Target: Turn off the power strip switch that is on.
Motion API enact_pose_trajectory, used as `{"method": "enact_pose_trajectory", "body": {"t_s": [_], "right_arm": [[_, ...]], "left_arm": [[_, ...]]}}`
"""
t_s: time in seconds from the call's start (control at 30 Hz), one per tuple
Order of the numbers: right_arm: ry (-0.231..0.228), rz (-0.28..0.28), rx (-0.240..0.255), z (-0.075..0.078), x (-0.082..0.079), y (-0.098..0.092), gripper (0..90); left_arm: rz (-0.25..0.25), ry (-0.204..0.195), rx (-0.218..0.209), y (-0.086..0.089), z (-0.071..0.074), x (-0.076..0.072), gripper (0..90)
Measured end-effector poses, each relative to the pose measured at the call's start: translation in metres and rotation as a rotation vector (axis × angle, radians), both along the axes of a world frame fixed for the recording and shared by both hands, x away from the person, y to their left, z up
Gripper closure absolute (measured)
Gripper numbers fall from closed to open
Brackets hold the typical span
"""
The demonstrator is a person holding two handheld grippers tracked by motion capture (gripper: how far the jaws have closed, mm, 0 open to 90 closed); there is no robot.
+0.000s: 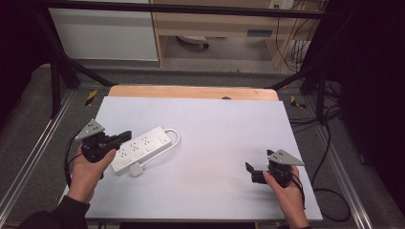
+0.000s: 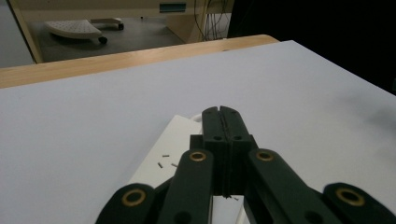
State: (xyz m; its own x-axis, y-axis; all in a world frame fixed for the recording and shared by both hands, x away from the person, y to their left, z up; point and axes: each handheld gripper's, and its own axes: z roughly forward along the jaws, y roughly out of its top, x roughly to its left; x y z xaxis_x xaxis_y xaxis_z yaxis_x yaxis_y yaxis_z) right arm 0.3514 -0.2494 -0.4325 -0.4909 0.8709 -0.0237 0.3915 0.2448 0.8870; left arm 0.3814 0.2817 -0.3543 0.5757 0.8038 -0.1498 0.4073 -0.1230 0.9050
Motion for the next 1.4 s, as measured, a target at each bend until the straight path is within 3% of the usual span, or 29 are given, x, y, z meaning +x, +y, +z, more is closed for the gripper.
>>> {"method": "enact_pose_trajectory", "body": {"t_s": [1.4], "right_arm": [[0.001,0.002,0.002,0.000,0.000,-0.001,4.4]], "left_arm": [[-0.024,0.073,0.037,-0.007,-0.015,0.026,90.0]]}}
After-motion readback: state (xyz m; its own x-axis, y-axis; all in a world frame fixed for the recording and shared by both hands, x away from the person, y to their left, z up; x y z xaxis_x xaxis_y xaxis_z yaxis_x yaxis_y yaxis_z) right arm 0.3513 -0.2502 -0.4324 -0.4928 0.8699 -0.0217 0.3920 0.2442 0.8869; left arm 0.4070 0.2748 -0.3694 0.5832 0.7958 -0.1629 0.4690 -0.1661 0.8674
